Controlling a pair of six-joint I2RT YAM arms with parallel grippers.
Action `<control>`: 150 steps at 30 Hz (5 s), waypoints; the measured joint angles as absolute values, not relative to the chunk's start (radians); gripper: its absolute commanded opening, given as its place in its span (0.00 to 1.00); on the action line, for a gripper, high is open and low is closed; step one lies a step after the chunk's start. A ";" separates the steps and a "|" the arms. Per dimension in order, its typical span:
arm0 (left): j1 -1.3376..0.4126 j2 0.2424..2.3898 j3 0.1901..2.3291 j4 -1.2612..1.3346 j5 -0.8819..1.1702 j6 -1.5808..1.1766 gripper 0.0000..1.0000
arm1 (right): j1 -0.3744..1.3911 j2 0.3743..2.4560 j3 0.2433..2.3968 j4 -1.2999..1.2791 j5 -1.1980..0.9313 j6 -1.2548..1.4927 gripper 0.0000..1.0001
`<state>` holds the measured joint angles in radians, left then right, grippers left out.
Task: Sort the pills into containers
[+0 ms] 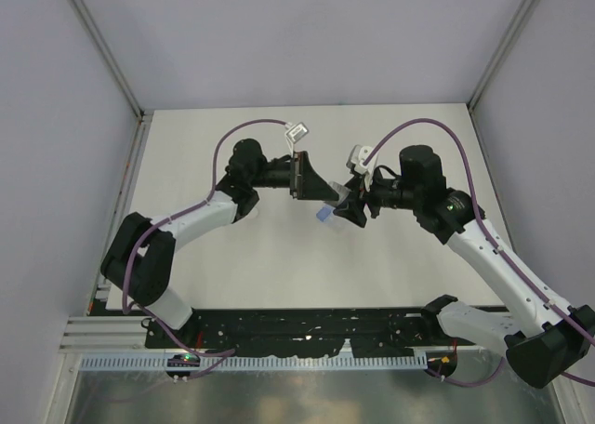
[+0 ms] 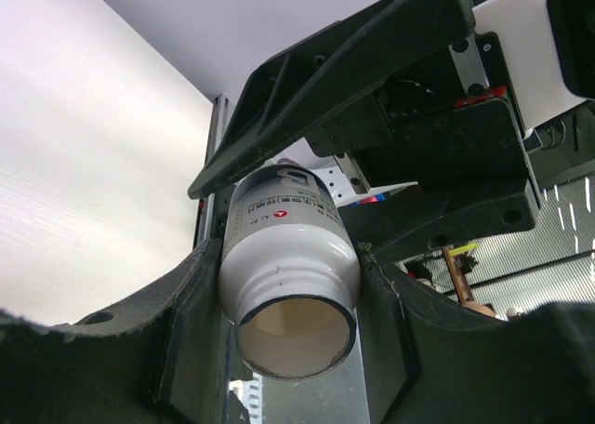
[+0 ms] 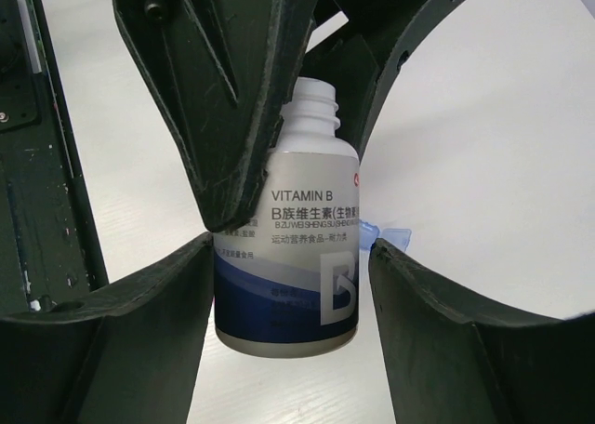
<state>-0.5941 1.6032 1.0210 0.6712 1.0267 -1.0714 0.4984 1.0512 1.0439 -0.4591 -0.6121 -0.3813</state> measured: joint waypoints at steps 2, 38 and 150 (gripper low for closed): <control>-0.594 1.593 1.012 0.678 1.027 -1.074 0.00 | 0.498 1.051 1.043 -0.455 -0.612 -0.381 0.69; -0.590 1.572 0.981 0.751 1.018 -1.118 0.48 | 0.504 1.040 1.037 -0.427 -0.628 -0.378 0.06; -0.550 2.078 1.365 -0.149 0.866 -0.292 0.58 | 0.388 0.897 0.851 -0.426 -0.646 -0.374 0.06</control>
